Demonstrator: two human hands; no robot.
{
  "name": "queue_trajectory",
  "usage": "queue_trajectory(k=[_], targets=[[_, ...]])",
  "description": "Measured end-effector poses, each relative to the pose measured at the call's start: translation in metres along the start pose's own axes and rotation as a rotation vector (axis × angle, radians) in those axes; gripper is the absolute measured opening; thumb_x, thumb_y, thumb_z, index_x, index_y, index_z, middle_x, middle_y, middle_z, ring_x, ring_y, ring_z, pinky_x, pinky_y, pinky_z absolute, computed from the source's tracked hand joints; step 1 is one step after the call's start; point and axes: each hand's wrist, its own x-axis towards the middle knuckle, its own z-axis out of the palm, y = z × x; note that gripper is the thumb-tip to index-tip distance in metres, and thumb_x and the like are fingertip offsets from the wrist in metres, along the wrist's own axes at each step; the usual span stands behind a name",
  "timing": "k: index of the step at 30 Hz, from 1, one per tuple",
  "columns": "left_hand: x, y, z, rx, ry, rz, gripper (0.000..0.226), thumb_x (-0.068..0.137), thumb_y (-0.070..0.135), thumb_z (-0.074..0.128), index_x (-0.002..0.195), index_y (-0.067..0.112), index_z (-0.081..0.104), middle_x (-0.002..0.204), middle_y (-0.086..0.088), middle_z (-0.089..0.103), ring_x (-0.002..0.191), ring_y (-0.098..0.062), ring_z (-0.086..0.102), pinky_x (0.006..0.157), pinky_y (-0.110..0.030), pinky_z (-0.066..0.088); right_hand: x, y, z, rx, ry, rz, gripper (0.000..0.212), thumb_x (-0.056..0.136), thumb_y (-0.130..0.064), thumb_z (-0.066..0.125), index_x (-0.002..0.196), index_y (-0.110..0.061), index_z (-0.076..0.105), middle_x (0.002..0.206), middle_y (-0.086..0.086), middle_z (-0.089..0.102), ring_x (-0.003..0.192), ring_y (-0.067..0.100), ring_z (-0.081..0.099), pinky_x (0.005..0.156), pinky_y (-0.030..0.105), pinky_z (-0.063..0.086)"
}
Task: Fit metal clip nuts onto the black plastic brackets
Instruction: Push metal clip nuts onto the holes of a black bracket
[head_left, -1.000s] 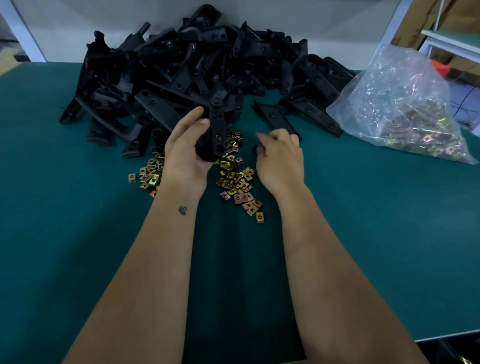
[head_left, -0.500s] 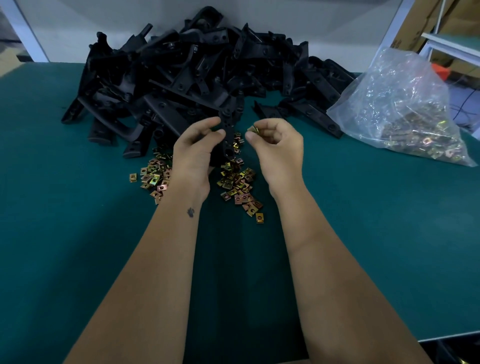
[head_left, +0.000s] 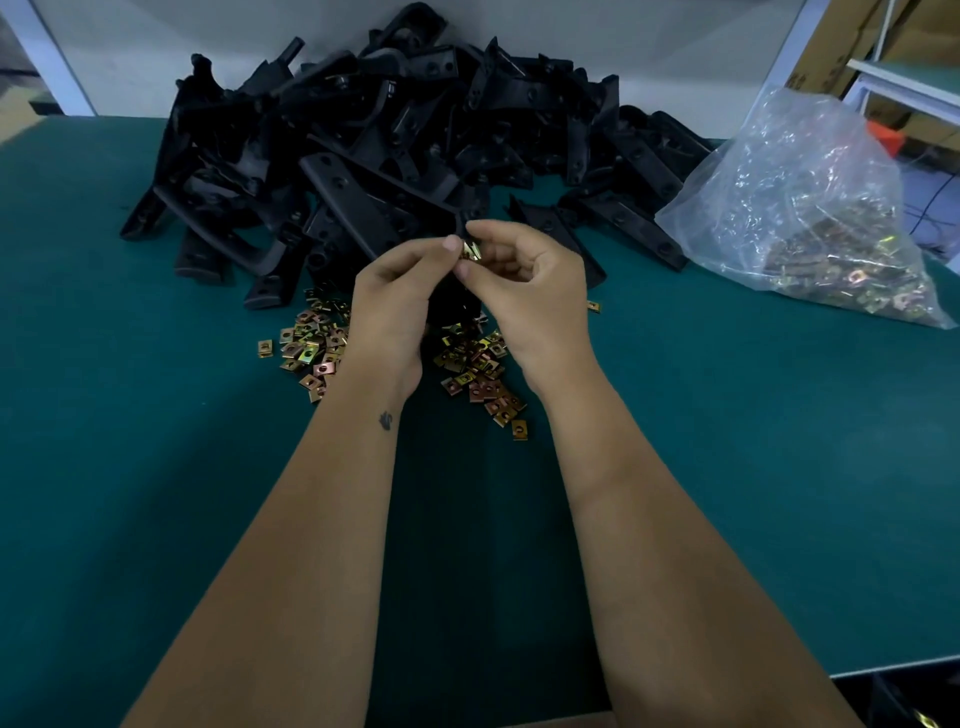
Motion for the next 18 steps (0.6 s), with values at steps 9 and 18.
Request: queue_trajectory(k=[9, 18], targets=[[-0.0001, -0.0021, -0.0003, -0.012, 0.067, -0.024, 0.020, 0.094, 0.016, 0.065, 0.076, 0.018, 0.072, 0.101, -0.010, 0.070, 0.119, -0.037, 0.059, 0.107, -0.054, 0.043, -0.0005, 0.0008, -0.0018, 0.006, -0.042, 0.018, 0.013, 0.083, -0.004, 0.075, 0.091, -0.014, 0.074, 0.087, -0.002, 0.072, 0.083, 0.007, 0.066, 0.080, 0.022, 0.054], [0.0014, -0.0047, 0.0001, -0.030, 0.075, -0.042, 0.027, 0.096, 0.016, 0.063, 0.070, 0.020, 0.072, 0.092, -0.005, 0.070, 0.111, -0.030, 0.062, 0.107, -0.050, 0.045, -0.0012, 0.0042, 0.0031, -0.091, -0.058, -0.019, 0.008, 0.086, -0.008, 0.071, 0.091, -0.014, 0.069, 0.085, -0.007, 0.068, 0.081, 0.003, 0.061, 0.077, 0.017, 0.050]])
